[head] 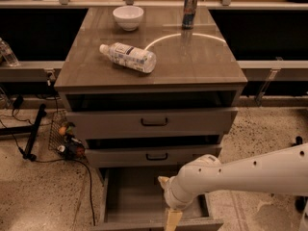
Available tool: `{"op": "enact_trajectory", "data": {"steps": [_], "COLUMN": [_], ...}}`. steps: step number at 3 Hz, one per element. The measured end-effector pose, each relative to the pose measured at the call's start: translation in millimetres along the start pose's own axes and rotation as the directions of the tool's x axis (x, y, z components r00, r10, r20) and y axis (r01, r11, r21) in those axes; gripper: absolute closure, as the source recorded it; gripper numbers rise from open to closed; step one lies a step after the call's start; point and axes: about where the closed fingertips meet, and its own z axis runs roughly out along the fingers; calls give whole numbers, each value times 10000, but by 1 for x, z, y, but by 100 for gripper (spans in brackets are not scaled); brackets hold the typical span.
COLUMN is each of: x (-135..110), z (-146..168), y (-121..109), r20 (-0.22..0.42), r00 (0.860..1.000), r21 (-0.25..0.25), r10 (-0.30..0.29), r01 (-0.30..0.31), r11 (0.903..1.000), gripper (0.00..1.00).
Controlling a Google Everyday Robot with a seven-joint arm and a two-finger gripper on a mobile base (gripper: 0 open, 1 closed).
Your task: Close bottom drawer
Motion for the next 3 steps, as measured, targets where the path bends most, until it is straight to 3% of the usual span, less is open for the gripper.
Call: {"op": "enact_trajectory", "data": {"steps": [1,2,3], "x": [0,14,46], "z": [0,37,66], "y": [0,-13,-29], "r20": [0,-199,-573], "r00": [10000,9997,9983], "r21": [0,200,432], "r10": [0,-117,47], "r01": [0,121,-22], "r11": [10000,9997,9991], "gripper": [0,0,0]}}
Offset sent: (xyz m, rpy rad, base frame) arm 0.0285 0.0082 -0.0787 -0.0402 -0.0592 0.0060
